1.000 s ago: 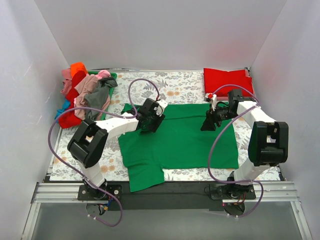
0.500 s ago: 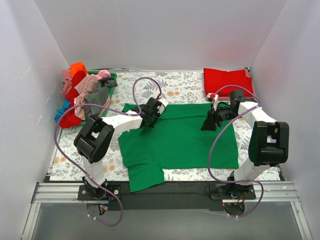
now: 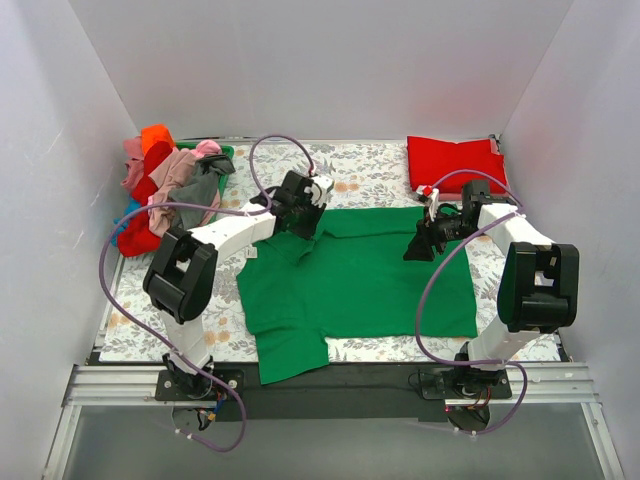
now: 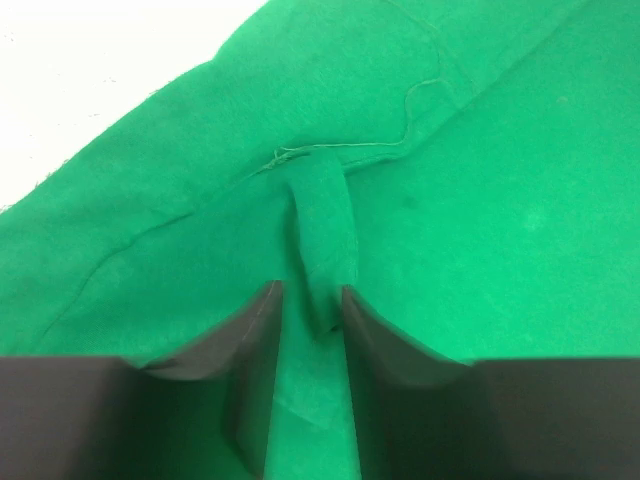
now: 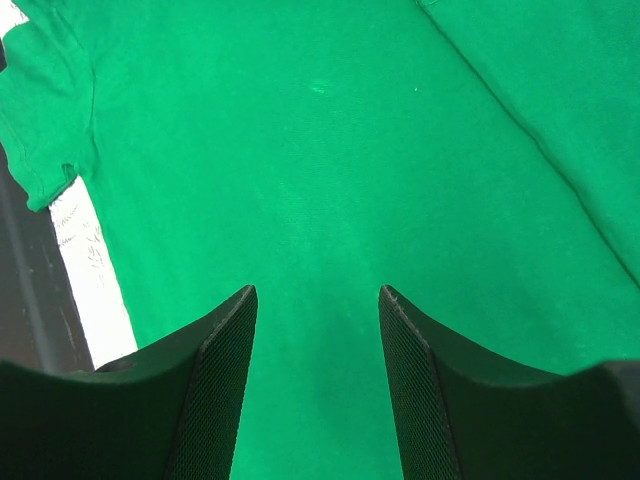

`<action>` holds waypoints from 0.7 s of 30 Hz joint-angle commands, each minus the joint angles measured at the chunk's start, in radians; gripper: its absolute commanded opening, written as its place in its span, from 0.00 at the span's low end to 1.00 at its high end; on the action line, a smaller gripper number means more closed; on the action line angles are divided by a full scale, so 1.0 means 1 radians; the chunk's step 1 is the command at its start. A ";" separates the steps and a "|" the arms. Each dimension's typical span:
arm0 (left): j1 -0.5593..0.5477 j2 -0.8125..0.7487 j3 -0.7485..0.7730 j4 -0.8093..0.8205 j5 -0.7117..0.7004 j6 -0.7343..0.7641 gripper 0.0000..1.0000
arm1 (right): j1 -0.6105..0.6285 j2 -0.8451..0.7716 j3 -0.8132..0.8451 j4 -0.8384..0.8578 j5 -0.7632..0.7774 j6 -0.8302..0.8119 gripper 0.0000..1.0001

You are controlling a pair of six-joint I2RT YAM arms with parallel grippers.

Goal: Fold and stack the t-shirts
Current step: Fold the tshirt

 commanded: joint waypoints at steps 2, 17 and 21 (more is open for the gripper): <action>0.071 -0.047 0.037 -0.103 0.274 -0.071 0.40 | -0.005 -0.008 -0.013 0.002 -0.031 -0.006 0.59; -0.016 -0.208 -0.153 0.002 0.159 0.000 0.34 | -0.005 0.008 -0.014 0.002 -0.033 -0.005 0.59; -0.044 -0.173 -0.175 0.007 0.014 -0.010 0.32 | -0.005 0.015 -0.014 0.002 -0.033 -0.005 0.59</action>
